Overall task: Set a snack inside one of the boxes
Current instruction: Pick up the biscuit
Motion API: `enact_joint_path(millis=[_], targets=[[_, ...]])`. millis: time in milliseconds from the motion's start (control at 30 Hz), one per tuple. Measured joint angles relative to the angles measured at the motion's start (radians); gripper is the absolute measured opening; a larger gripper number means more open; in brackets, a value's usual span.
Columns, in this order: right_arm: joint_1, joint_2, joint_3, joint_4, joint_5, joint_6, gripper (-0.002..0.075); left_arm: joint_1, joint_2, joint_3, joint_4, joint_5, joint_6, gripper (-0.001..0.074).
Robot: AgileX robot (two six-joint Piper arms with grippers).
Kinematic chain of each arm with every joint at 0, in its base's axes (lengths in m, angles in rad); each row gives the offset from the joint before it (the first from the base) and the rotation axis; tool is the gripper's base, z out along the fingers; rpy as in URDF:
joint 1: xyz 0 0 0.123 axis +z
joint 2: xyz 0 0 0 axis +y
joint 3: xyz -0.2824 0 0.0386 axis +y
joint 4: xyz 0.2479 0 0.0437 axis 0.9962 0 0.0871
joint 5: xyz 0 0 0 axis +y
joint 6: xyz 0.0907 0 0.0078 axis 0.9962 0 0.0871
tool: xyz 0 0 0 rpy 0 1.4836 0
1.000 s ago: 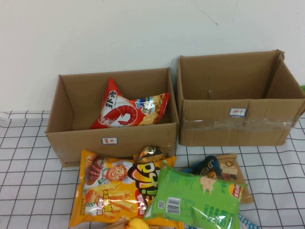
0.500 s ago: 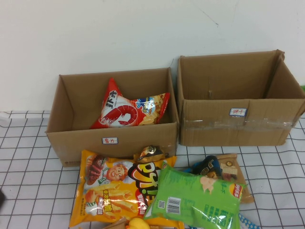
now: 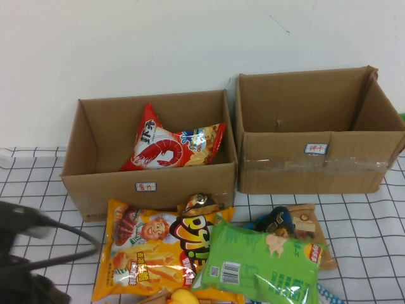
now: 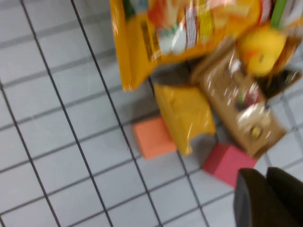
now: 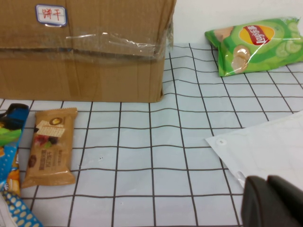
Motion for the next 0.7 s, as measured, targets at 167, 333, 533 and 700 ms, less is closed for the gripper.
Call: enact_joint_path(millis=[167, 333, 533, 700], targets=[[0.0, 0.0, 0.0, 0.0, 0.0, 0.0, -0.0001, -0.109, 0.154, 0.0, 0.028, -0.047, -0.03, 0.0211], [0.0, 0.0, 0.0, 0.0, 0.0, 0.0, -0.0001, -0.177, 0.296, -0.002, 0.001, -0.14, -0.078, 0.0519], [0.0, 0.0, 0.0, 0.0, 0.0, 0.0, -0.0001, -0.178, 0.458, -0.004, -0.029, -0.232, -0.103, 0.0602], [0.0, 0.0, 0.0, 0.0, 0.0, 0.0, -0.0001, -0.178, 0.547, -0.01, -0.035, -0.319, -0.105, 0.0609]])
